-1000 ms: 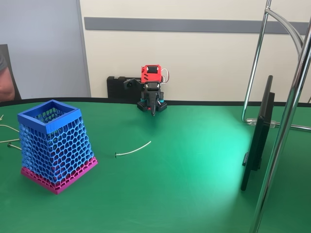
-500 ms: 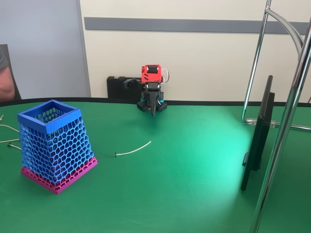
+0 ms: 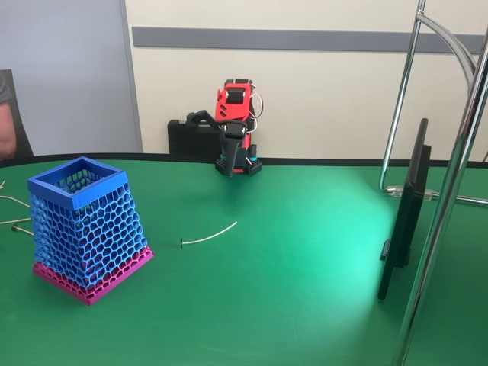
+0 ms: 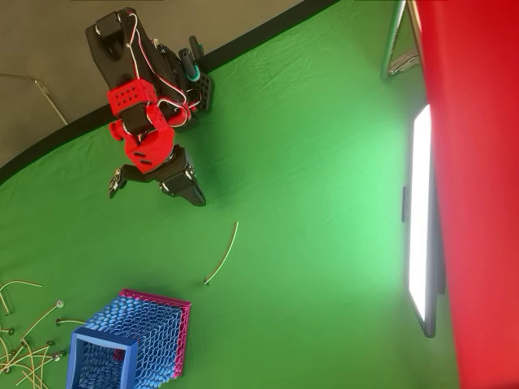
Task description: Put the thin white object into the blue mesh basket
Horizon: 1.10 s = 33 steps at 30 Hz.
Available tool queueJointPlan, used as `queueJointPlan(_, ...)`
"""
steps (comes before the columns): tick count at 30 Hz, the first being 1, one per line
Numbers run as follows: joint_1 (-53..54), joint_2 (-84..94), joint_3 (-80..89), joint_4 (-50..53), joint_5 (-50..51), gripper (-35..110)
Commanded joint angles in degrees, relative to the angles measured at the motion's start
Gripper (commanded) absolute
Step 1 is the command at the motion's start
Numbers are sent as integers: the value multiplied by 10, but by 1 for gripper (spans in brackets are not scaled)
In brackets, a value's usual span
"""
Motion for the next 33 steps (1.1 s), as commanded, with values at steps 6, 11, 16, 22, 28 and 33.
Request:
queueJointPlan(6,28,-123,-111,-22,-62,1)
queueJointPlan(11,54,-236,-178,-24,-118,1)
queueJointPlan(16,87,-350,-259,-19,-149,1)
queueJointPlan(22,107,-454,-343,-23,-190,1)
queueJointPlan(28,113,-563,-454,-3,-251,1)
queueJointPlan(33,116,-645,-537,2,-294,1)
